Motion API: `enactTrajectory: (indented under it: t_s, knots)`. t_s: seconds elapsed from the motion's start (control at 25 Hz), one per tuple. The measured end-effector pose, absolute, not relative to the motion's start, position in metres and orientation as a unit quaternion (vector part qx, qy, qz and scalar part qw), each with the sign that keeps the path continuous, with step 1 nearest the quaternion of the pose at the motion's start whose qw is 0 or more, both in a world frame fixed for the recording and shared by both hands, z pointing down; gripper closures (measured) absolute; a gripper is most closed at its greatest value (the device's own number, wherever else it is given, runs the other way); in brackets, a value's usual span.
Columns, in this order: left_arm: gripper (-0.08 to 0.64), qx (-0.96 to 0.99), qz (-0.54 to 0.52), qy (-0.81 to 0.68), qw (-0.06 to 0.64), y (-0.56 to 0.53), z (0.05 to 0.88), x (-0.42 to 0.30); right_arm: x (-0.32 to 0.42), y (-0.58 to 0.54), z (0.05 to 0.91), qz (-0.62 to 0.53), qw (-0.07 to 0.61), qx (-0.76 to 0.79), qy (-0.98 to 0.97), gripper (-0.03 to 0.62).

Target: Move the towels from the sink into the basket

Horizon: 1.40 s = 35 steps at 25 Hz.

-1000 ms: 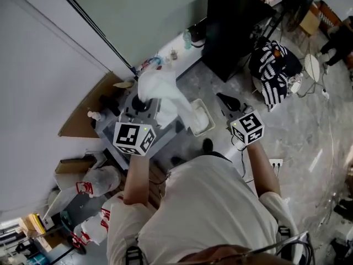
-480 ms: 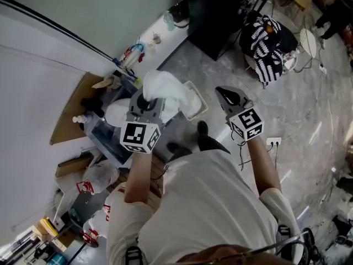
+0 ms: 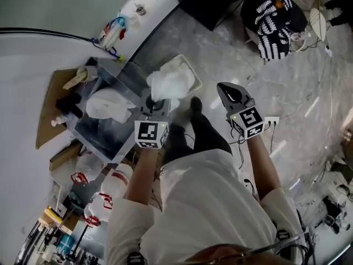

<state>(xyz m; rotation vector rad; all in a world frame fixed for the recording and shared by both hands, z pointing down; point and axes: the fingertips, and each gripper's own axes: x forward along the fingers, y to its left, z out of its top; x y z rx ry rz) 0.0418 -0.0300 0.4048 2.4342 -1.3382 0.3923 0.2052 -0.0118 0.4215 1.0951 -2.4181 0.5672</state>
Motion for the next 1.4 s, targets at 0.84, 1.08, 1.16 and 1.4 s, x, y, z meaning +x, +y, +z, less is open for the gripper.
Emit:
enactTrajectory:
  t_s: [0.84,1.08,1.16,1.4]
  knots:
    - [0.469,0.731,0.287,-0.527,0.324,-0.033,0.918,0.074,0.2,-0.007,0.81,0.308,0.292,0.326,-0.845,0.589]
    - [0.459,0.701,0.309,-0.527,0.367,-0.023,1.039,0.074,0.204,-0.004,0.919,0.323,0.313,0.321,-0.833,0.588]
    - [0.457,0.697,0.317,-0.523,0.376,-0.019,1.072,0.075,0.206,0.001,0.948,0.331,0.32,0.318,-0.829,0.588]
    - [0.257,0.683,0.323,-0.493,0.431,-0.007,1.133,0.091,0.208,0.02,0.997,0.35,0.328,0.313,-0.82,0.589]
